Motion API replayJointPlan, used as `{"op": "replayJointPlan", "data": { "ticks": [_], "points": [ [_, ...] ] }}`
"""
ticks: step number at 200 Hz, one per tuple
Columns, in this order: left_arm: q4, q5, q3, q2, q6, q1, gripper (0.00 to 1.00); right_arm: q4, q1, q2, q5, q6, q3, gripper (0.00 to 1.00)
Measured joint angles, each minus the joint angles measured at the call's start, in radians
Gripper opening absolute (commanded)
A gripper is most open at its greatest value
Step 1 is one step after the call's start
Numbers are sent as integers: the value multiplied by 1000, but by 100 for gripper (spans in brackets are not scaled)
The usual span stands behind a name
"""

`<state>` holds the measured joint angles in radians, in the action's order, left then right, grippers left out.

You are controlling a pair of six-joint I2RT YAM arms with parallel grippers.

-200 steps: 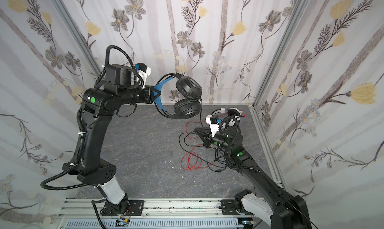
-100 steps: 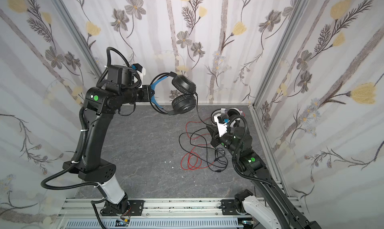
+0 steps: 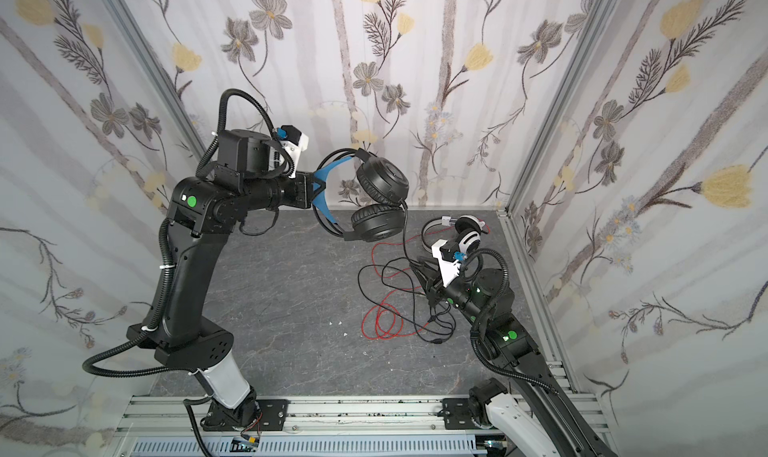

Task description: Wrap the headphones

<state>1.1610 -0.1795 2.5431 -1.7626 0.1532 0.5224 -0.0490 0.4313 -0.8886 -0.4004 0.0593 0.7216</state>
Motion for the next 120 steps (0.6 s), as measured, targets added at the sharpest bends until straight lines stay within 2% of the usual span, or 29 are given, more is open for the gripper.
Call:
{"op": "replayJointPlan", "data": {
  "ticks": [42,79,92,103,120],
  "points": [
    [29,8,16,2,-2,14,0,-55,-6,-9,-21,6,0,65],
    [33,3,23,2,0,20,0,-90,-8,-22,-39,11,0,68],
    [34,1,23,2,1,23,0,-96,-8,-27,-41,11,1,65],
    [36,0,23,2,3,27,0,-98,-8,-31,-47,11,6,57],
    [41,0,23,2,5,32,0,-109,-8,-34,-55,10,12,37]
  ]
}}
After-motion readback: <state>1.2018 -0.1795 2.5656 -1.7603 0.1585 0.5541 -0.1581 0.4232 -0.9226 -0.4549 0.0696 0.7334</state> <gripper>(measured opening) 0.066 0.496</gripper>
